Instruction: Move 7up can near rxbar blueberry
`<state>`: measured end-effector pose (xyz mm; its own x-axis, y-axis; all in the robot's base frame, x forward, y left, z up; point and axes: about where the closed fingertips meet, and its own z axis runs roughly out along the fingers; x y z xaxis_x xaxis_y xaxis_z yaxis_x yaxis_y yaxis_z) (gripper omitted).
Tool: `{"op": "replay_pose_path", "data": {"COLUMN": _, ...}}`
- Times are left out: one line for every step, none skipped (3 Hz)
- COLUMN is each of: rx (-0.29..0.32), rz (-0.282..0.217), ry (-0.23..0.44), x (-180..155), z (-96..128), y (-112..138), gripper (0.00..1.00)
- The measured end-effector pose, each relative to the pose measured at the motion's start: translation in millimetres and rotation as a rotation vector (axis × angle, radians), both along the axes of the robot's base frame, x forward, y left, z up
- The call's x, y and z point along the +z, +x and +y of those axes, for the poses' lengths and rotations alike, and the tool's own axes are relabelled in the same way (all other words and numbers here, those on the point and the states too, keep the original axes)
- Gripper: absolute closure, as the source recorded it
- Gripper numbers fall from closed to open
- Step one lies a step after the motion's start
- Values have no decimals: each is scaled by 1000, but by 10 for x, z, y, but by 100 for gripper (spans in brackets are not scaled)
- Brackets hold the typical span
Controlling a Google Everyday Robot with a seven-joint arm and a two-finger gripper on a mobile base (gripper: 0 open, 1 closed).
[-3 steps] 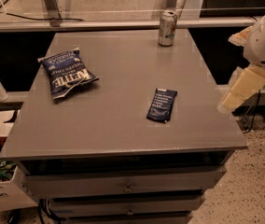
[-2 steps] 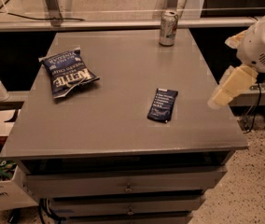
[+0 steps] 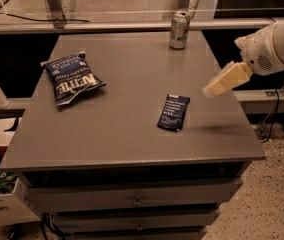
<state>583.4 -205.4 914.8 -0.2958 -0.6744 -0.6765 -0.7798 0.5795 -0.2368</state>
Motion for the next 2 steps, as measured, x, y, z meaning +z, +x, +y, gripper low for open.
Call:
{"op": "replay_pose_path", "data": {"rx": -74, "rz": -58, "ry": 131, "x": -67, "z": 71, "y": 351, "gripper": 0}}
{"op": "replay_pose_path", "data": {"rx": -146, "rz": -98, "ry": 233, "x": -103, "z": 284, "y": 600, "gripper": 0}}
